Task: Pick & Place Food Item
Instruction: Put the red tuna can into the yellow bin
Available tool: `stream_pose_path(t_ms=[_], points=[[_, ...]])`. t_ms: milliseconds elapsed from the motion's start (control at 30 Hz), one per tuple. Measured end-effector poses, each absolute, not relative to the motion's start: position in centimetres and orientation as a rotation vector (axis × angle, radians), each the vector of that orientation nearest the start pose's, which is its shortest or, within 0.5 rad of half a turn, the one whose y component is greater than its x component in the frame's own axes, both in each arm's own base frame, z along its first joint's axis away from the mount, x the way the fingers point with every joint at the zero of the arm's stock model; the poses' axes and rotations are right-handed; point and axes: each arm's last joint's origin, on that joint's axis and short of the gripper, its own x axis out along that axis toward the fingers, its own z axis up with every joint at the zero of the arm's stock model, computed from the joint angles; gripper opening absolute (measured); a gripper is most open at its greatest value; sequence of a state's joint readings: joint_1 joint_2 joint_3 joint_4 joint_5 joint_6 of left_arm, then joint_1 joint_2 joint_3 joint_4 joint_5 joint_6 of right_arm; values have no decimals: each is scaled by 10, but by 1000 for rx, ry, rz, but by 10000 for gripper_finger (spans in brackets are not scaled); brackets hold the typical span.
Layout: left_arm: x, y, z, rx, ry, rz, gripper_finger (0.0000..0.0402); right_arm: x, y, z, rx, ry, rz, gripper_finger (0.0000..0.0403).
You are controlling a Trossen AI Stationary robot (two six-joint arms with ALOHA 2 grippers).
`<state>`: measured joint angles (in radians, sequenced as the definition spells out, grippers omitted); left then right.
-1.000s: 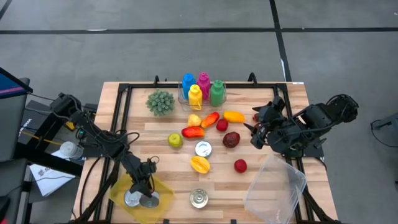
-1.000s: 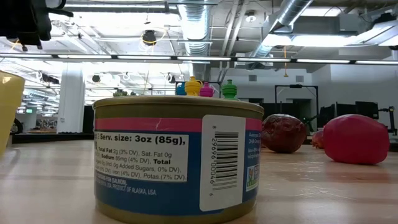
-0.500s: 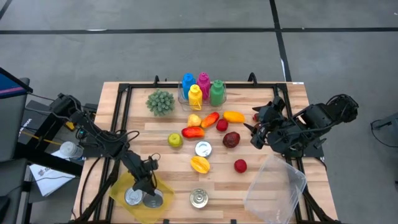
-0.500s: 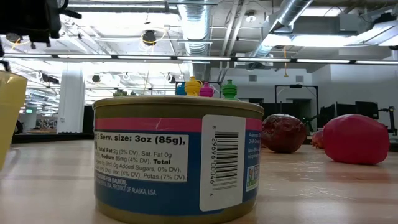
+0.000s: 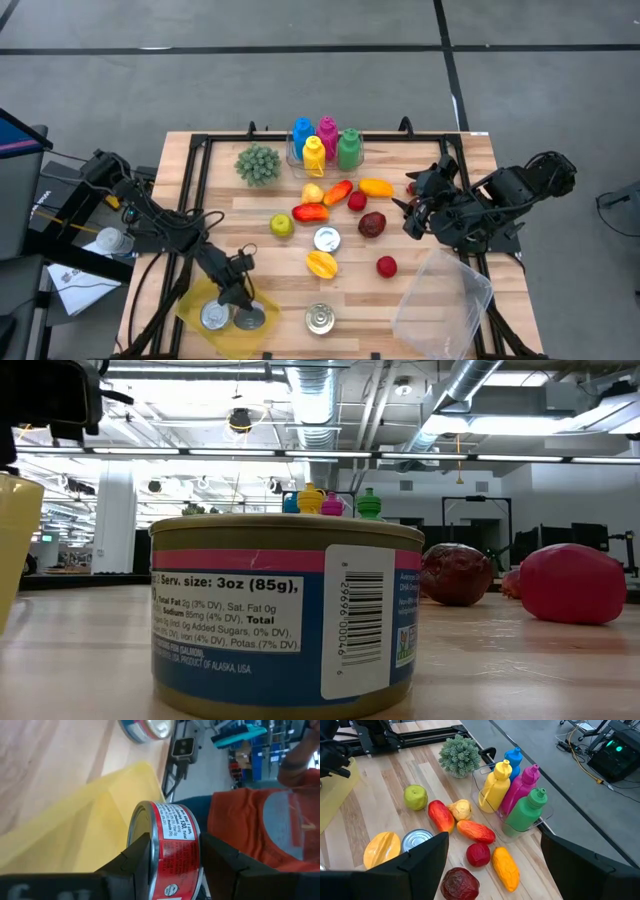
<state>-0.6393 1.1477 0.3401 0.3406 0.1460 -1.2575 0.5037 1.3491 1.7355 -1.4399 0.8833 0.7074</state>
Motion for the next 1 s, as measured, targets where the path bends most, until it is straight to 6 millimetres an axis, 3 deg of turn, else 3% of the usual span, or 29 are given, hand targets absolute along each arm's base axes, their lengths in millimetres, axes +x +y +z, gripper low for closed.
stream_pose_path(t_ms=[367, 733, 1000], points=[[163, -132, 164, -1045, 900, -375, 148, 194, 81, 434, -15, 632, -592, 312], [162, -130, 161, -967, 904, -343, 220, 194, 81, 434, -15, 632, -592, 312], [159, -126, 161, -974, 949, -352, 208, 193, 81, 434, -19, 635, -593, 312]])
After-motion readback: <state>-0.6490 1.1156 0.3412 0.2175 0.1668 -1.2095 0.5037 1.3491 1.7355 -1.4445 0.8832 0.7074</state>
